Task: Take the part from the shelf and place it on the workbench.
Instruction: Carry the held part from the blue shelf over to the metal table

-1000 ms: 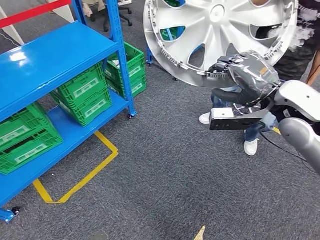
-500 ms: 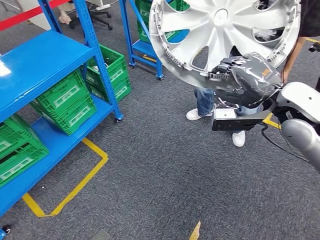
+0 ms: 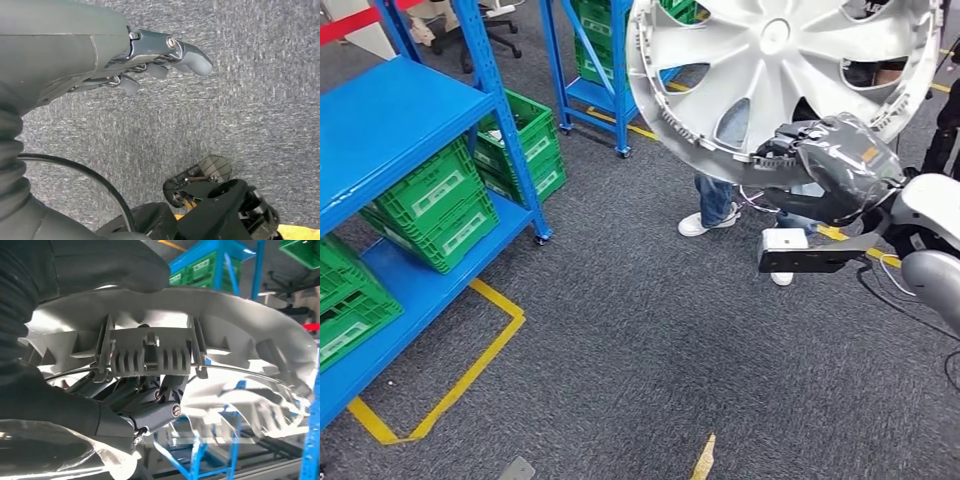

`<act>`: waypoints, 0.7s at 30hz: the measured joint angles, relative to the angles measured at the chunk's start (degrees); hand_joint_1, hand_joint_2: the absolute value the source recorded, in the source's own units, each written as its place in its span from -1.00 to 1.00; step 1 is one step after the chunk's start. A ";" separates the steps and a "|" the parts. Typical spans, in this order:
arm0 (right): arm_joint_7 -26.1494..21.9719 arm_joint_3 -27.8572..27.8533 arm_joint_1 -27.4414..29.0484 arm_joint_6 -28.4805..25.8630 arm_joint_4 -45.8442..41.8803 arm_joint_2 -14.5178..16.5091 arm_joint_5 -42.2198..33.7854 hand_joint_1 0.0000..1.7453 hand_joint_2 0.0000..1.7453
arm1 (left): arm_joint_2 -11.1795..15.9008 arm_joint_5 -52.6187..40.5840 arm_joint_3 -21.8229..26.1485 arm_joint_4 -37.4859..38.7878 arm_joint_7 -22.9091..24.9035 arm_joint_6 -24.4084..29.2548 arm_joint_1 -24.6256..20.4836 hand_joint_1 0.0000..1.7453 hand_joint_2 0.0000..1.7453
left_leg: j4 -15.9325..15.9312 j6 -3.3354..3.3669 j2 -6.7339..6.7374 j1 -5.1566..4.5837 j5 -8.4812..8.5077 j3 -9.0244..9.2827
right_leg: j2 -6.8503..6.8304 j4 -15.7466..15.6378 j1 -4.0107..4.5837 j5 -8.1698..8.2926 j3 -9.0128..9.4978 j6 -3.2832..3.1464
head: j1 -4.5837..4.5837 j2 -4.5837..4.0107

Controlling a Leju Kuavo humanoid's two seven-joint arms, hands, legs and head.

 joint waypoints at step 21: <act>0.15 -7.45 9.42 -0.33 -11.48 -13.68 -3.97 1.00 1.00 | -0.72 -0.49 -0.06 0.04 -2.16 -6.64 0.30 -1.00 1.00 | 0.33 0.25 -2.94 -0.55 0.00 -0.52 | 4.21 -6.77 0.02 1.27 3.29 -1.36 | -0.15 0.00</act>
